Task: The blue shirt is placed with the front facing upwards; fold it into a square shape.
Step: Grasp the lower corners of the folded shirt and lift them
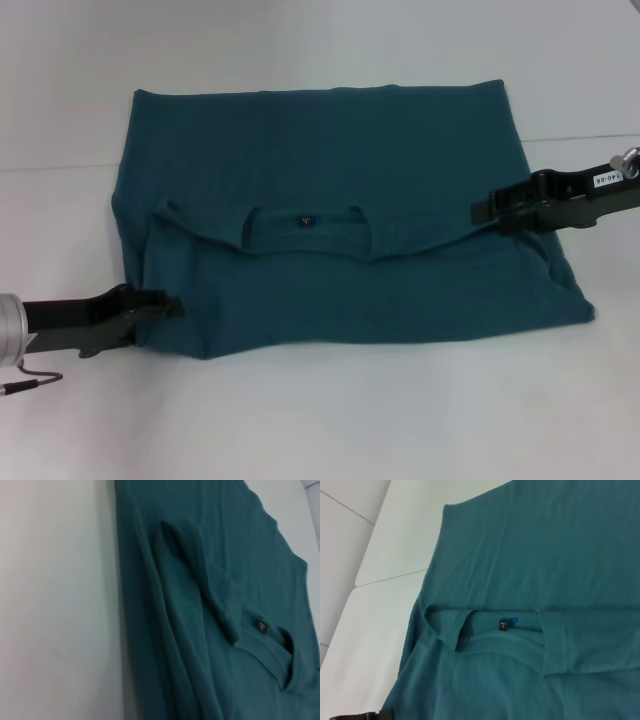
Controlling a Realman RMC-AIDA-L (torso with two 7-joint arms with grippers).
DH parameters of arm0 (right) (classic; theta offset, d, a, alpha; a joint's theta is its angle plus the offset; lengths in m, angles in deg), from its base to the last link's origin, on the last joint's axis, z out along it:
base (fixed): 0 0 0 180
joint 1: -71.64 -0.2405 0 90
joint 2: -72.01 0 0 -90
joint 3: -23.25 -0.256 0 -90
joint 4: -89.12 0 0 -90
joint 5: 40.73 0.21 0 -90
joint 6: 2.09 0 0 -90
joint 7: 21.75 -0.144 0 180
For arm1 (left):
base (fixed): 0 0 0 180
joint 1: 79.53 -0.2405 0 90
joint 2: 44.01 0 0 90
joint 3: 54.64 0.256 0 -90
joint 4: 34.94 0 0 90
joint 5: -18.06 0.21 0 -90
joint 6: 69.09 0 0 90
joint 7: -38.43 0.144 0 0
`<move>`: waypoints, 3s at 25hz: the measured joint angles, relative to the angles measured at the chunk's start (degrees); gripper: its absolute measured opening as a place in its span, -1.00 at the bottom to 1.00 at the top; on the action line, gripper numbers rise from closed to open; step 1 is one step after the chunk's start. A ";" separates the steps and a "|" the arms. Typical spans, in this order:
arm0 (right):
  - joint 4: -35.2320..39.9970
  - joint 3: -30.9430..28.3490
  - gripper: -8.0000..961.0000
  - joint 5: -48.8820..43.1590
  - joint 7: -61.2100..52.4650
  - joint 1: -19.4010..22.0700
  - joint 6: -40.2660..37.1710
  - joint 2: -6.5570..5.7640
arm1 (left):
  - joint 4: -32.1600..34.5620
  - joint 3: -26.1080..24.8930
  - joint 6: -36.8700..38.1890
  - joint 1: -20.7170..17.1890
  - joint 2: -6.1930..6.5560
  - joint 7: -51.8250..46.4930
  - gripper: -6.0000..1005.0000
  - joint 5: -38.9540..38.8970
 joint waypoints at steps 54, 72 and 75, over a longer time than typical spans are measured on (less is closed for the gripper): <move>4.93 -2.43 0.21 -17.94 14.98 7.60 8.00 3.25 | -0.46 -7.35 6.44 -0.64 0.84 6.92 -0.91 -0.78; 4.35 0.43 0.20 -18.71 18.62 7.36 12.84 5.69 | -0.46 -8.06 6.39 -0.79 0.70 6.92 -0.91 -0.84; 4.06 0.45 0.20 -18.70 18.56 6.98 12.78 6.07 | -0.46 -8.10 6.39 -0.79 0.65 6.92 -0.91 -0.87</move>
